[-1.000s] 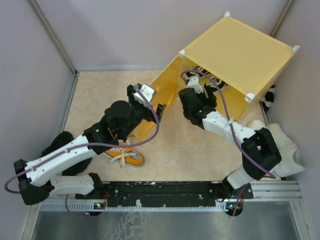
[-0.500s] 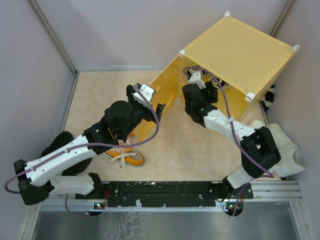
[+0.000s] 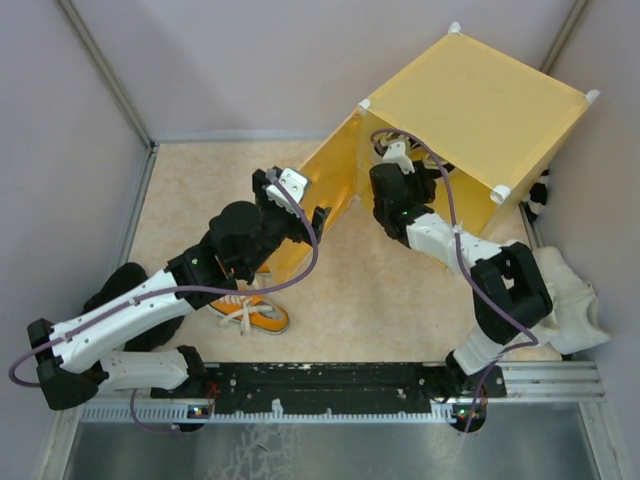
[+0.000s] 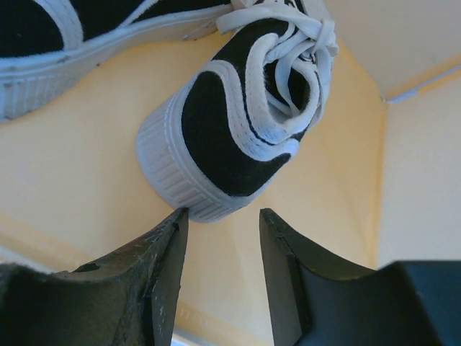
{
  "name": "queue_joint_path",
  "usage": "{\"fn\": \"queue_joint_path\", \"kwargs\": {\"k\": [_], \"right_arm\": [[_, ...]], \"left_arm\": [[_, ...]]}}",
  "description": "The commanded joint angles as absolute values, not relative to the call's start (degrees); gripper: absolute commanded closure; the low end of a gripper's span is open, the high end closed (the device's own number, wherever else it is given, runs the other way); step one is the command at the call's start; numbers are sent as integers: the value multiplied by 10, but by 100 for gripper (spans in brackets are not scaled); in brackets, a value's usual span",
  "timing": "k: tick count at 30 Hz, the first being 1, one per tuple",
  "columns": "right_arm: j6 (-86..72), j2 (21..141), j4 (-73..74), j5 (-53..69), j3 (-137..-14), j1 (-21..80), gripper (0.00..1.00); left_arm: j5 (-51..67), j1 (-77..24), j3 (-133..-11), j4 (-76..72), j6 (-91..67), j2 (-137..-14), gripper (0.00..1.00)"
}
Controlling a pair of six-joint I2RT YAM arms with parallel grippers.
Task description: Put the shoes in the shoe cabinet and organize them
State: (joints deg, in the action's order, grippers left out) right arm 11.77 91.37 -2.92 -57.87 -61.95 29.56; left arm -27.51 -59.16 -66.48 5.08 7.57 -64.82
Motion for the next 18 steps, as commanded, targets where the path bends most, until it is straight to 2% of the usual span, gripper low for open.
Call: {"fn": "queue_joint_path", "kwargs": {"k": [1, 10, 13, 18], "right_arm": [[185, 937, -124, -596, -648, 283, 55], [302, 996, -296, -579, -662, 277, 54], [288, 1001, -281, -583, -669, 277, 54], [190, 955, -178, -531, -657, 277, 40]], "left_arm": [[-294, -591, -646, 98, 61, -658, 1], [-294, -591, -644, 98, 61, -654, 1], [-296, -591, -644, 99, 61, -653, 1], [-295, -591, -644, 97, 62, -655, 1]]}}
